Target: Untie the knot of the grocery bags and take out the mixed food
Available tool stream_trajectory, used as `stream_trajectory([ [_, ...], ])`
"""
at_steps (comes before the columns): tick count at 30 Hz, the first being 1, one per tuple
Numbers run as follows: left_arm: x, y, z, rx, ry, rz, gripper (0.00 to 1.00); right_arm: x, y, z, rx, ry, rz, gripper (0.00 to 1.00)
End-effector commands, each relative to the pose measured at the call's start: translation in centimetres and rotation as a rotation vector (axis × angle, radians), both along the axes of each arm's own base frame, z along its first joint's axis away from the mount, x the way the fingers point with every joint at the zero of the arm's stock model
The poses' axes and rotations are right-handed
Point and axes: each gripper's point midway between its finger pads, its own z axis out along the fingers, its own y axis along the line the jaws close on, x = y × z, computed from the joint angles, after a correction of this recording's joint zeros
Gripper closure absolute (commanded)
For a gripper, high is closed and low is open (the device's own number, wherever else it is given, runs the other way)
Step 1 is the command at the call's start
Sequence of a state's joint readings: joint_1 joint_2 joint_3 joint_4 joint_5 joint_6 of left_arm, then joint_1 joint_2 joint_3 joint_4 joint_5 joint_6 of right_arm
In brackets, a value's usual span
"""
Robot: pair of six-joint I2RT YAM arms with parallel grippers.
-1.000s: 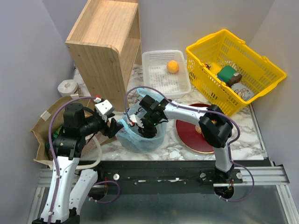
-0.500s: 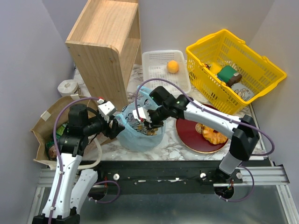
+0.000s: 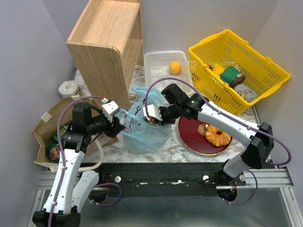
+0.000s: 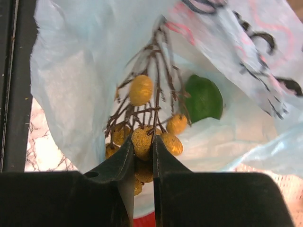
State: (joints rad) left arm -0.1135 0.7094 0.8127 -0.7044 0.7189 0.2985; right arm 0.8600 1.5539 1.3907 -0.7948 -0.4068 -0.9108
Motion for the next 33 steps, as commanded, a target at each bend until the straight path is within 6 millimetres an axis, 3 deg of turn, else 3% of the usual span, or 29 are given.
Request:
stream_trajectory([
  [1, 0.1, -0.6, 0.6, -0.031, -0.023, -0.024, 0.51, 0.9, -0.2, 2.0, 0.042, 0.013, -0.131, 1.00],
  [3, 0.1, -0.7, 1.0, -0.038, -0.029, -0.033, 0.56, 1.3, -0.1, 2.4, 0.056, 0.003, -0.156, 1.00],
  [6, -0.2, -0.8, 1.1, -0.023, -0.033, -0.063, 0.75, 2.8, -0.6, 2.7, 0.040, -0.038, -0.235, 1.00],
  [7, -0.3, -0.8, 1.0, -0.014, -0.036, -0.072, 0.93, 3.3, -0.9, 2.7, 0.030, -0.060, -0.265, 1.00],
  [8, -0.6, -0.6, 0.9, 0.000, -0.028, -0.073, 1.00, 4.0, -1.1, 3.1, 0.038, -0.078, -0.285, 1.00],
  [13, -0.5, 0.6, 1.3, 0.074, -0.086, -0.041, 1.00, 4.8, -2.8, 5.9, 0.054, -0.090, -0.314, 1.00],
  [15, -0.3, 1.3, 1.8, 0.101, -0.136, -0.001, 1.00, 4.5, -4.2, 6.0, 0.028, -0.063, -0.306, 1.00],
  [16, -0.3, 1.6, 1.9, 0.109, -0.153, 0.017, 1.00, 3.6, -4.1, 6.3, 0.042, -0.051, -0.216, 1.00],
  [18, -0.4, 1.9, 1.9, 0.119, -0.180, 0.033, 1.00, 1.9, -5.8, 6.4, 0.034, -0.022, -0.142, 1.00],
  [20, -0.9, 1.9, 1.4, 0.121, -0.176, 0.022, 1.00, 0.5, -6.2, 7.8, 0.133, -0.021, -0.049, 1.00],
  [22, -1.4, 1.4, 0.7, 0.104, -0.151, -0.007, 1.00, -0.5, -5.3, 9.5, 0.250, 0.022, -0.034, 1.00],
  [24, -1.6, 1.0, 0.3, 0.082, -0.133, -0.025, 1.00, 0.3, -3.5, 12.7, 0.398, -0.002, -0.061, 1.00],
  [26, -1.1, 0.6, 0.6, 0.053, -0.124, -0.028, 1.00, 0.1, -1.6, 15.4, 0.522, 0.077, -0.065, 1.00],
  [27, -0.9, 0.4, 0.8, 0.042, -0.118, -0.028, 1.00, 0.5, -0.8, 15.6, 0.539, 0.119, -0.063, 1.00],
  [28, -0.7, 0.3, 1.1, 0.033, -0.116, -0.025, 1.00, -0.1, 0.0, 17.5, 0.582, 0.171, -0.040, 1.00],
  [31, 0.0, 0.0, 1.7, 0.026, -0.129, -0.041, 1.00, 2.0, 1.4, 20.2, 0.653, 0.260, -0.174, 1.00],
  [33, 0.0, 0.1, 1.5, 0.043, -0.118, -0.052, 1.00, 3.2, 2.0, 22.9, 0.753, 0.206, -0.185, 1.00],
])
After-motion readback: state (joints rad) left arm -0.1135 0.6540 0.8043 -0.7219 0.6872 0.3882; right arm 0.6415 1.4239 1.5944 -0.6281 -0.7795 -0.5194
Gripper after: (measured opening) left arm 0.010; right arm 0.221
